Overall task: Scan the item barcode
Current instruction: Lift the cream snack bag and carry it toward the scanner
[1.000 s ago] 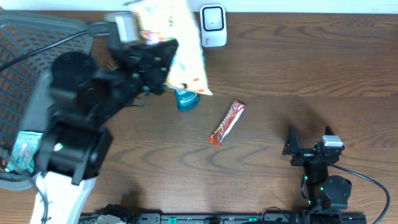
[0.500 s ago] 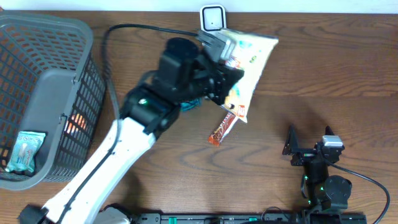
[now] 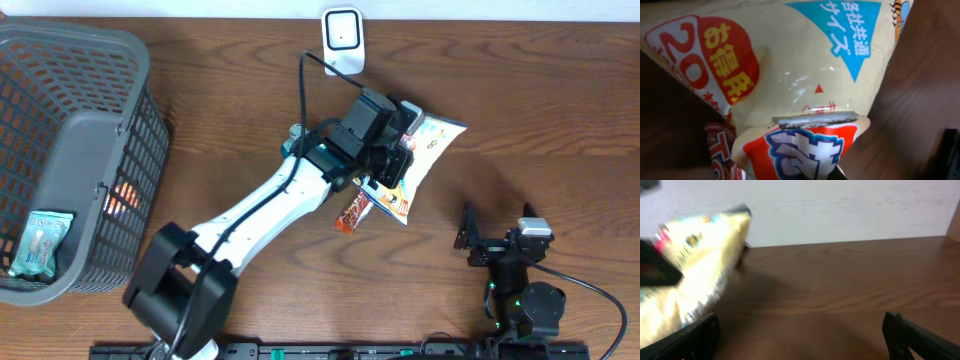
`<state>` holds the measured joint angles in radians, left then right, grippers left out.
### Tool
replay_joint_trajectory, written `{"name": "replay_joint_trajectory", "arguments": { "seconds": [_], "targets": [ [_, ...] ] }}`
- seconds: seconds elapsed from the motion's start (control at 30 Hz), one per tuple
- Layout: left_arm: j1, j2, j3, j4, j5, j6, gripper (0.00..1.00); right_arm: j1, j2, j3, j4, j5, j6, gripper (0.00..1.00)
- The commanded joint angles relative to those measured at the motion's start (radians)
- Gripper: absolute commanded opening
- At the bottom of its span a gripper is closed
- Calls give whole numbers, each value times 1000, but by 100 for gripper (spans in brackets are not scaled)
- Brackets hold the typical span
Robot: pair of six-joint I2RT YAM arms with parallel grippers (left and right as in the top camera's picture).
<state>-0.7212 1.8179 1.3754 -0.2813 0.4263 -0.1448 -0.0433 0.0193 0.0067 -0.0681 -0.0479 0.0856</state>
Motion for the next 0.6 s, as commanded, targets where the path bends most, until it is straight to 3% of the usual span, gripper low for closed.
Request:
{"name": "replay_joint_trajectory", "arguments": {
  "seconds": [0.0, 0.33, 0.57],
  "targets": [
    [-32, 41, 16, 11, -8, 0, 7, 6, -1, -1, -4, 5, -12, 99],
    [-122, 121, 16, 31, -10, -28, 8, 6, -1, -1, -4, 5, -12, 99],
    [-119, 205, 16, 132, -77, -209, 7, 6, -1, -1, -4, 5, -12, 99]
  ]
}}
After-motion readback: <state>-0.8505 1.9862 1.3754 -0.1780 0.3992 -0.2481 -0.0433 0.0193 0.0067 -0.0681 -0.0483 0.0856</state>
